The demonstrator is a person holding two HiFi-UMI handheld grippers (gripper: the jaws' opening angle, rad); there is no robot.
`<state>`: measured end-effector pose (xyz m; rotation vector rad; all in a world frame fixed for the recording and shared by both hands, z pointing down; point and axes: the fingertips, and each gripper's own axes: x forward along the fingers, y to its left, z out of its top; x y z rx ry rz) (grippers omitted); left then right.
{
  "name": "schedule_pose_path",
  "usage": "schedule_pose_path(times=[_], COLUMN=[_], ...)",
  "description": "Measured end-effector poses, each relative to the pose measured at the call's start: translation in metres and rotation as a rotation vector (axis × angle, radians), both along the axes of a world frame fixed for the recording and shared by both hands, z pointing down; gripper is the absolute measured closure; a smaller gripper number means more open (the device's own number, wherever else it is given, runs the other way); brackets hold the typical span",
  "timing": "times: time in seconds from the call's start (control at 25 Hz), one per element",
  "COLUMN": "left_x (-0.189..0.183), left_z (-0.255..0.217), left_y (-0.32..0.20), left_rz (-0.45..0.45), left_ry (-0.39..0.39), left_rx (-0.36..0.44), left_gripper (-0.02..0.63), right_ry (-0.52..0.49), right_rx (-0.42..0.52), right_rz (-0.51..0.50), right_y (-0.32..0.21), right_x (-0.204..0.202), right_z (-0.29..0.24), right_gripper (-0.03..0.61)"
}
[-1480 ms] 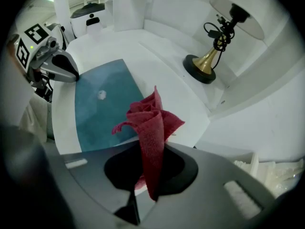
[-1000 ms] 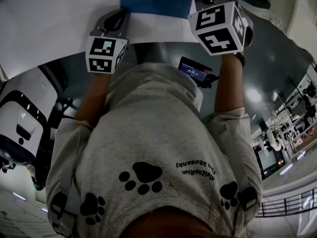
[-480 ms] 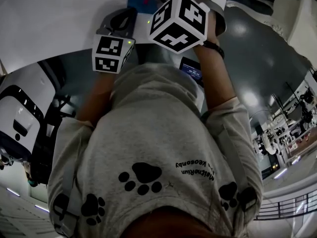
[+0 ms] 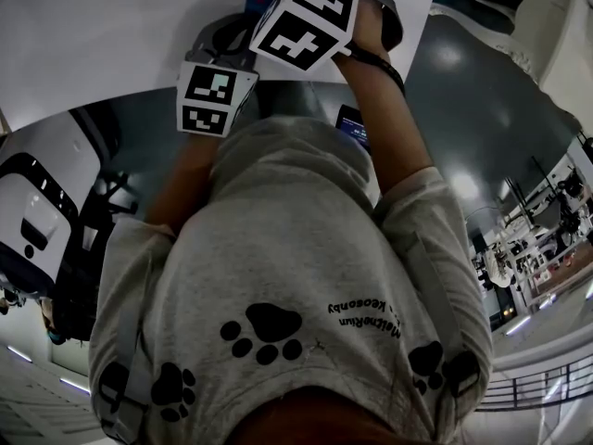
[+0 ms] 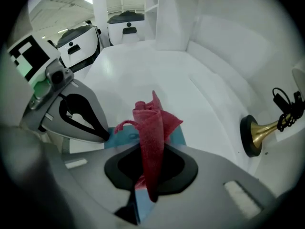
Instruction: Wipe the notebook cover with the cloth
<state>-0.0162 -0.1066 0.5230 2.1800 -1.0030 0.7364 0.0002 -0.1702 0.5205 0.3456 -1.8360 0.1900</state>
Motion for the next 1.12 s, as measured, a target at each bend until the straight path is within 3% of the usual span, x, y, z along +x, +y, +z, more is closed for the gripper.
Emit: schedule_pose_path(times=[0.32, 0.52, 1.12], left_x=[-0.003, -0.003, -0.003], left_z=[-0.001, 0.000, 0.000], left_y=[0.000, 0.000, 0.003], left_rz=[0.002, 0.002, 0.004], left_ry=[-0.003, -0.007, -0.011], left_rx=[0.006, 0.009, 0.004], left_gripper=[0.617, 0.617, 0.617], right_ry=[0.037, 0.004, 0.092], right_rx=[-0.003, -0.024, -0.022], right_rz=[0.019, 0.045, 0.166], right_y=[0.000, 0.010, 0.023], right_x=[0.019, 0.042, 0.126], right_z=[-0.003, 0.004, 0.007], right_gripper=[0.532, 0.532, 0.533])
